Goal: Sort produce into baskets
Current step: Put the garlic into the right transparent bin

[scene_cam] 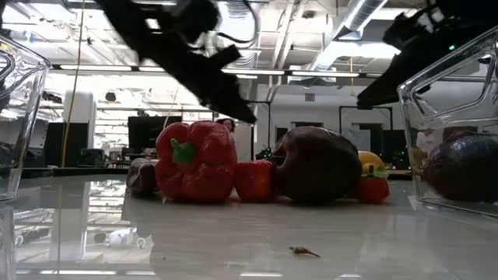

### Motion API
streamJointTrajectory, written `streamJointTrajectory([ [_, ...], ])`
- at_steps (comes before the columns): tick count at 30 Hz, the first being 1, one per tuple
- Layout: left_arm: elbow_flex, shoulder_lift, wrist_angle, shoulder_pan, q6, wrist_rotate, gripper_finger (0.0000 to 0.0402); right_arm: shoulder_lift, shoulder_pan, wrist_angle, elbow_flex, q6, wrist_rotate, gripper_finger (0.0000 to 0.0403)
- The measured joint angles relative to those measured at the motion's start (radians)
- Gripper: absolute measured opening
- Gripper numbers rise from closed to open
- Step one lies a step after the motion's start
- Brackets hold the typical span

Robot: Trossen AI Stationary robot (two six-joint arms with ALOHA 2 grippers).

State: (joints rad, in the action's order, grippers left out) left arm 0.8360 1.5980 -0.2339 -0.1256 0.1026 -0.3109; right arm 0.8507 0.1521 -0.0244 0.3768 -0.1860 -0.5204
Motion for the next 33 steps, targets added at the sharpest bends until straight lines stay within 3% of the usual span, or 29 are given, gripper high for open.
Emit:
streamJointTrajectory([
  [4,-0.149,-0.124,-0.167,0.060,-0.100,-0.013,0.0306,0.121,-0.106,0.191,0.000,0.054,0.127,0.0337],
  [8,-0.211,-0.222,-0.241,0.097,-0.148,-0.036,0.0306,0.312,-0.218,0.445,0.008,0.108,0.282,0.0337],
  [13,-0.221,-0.290,-0.239,0.139,-0.168,-0.048,0.0306,0.547,-0.317,0.474,0.124,0.137,0.380,0.0337],
  [18,-0.221,-0.308,-0.221,0.173,-0.167,-0.072,0.0306,0.720,-0.366,0.447,0.249,0.198,0.395,0.0337],
  [25,-0.221,-0.310,-0.196,0.190,-0.149,-0.087,0.0306,0.863,-0.414,0.396,0.392,0.281,0.395,0.0337],
  [33,-0.221,-0.310,-0.179,0.189,-0.149,-0.097,0.0306,0.985,-0.467,0.376,0.445,0.355,0.395,0.0328],
])
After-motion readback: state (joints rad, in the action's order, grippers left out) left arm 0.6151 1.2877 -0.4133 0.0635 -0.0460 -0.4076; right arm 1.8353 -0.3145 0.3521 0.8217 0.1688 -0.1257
